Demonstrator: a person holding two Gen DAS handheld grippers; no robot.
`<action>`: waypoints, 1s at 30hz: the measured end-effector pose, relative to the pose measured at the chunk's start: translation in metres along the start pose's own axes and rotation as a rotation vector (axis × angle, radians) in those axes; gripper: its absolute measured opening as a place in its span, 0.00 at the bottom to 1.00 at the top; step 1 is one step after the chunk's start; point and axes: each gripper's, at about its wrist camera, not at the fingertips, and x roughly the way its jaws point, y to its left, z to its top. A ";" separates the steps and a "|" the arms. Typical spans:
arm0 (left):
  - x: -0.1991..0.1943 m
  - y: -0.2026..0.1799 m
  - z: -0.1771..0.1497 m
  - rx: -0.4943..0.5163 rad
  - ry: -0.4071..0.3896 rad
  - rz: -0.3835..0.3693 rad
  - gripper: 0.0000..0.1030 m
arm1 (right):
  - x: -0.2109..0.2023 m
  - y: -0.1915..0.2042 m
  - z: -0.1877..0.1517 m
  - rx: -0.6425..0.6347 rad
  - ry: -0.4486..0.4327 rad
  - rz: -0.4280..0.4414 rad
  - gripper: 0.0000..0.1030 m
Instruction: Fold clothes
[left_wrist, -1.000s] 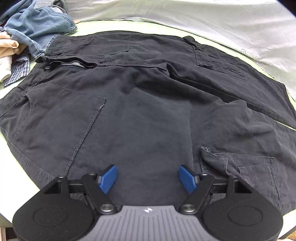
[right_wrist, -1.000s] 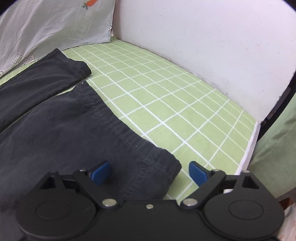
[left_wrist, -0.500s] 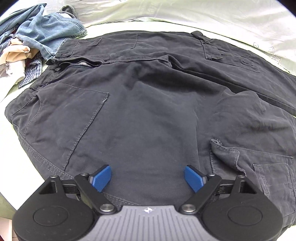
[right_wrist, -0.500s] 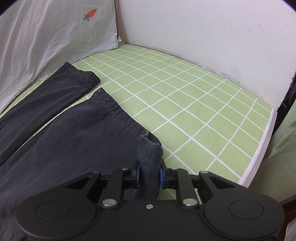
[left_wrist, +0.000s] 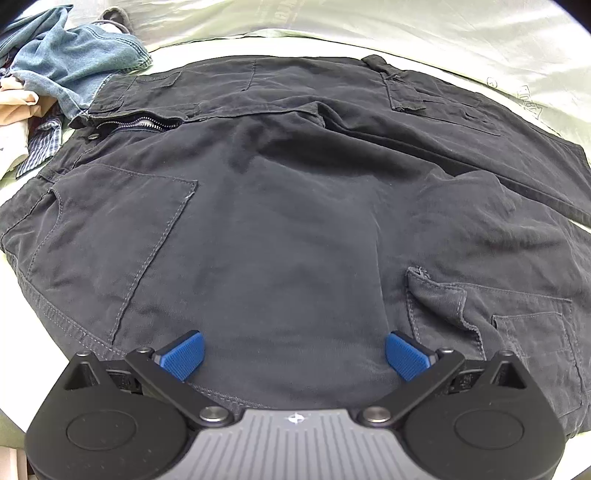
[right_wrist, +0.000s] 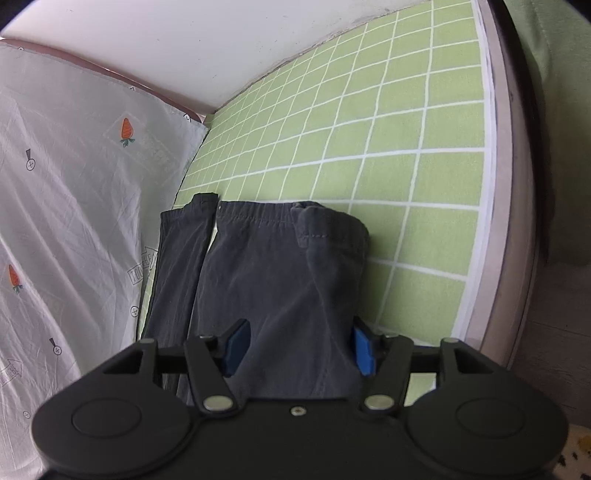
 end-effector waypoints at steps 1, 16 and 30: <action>0.001 0.000 0.000 0.005 0.000 0.002 1.00 | 0.000 0.001 -0.002 0.002 0.004 0.008 0.63; 0.003 -0.003 0.000 0.063 -0.004 0.000 1.00 | -0.020 -0.001 -0.022 0.046 0.020 0.009 0.88; 0.002 0.003 0.000 0.045 -0.012 -0.021 1.00 | 0.005 0.029 -0.048 -0.033 0.135 0.006 0.74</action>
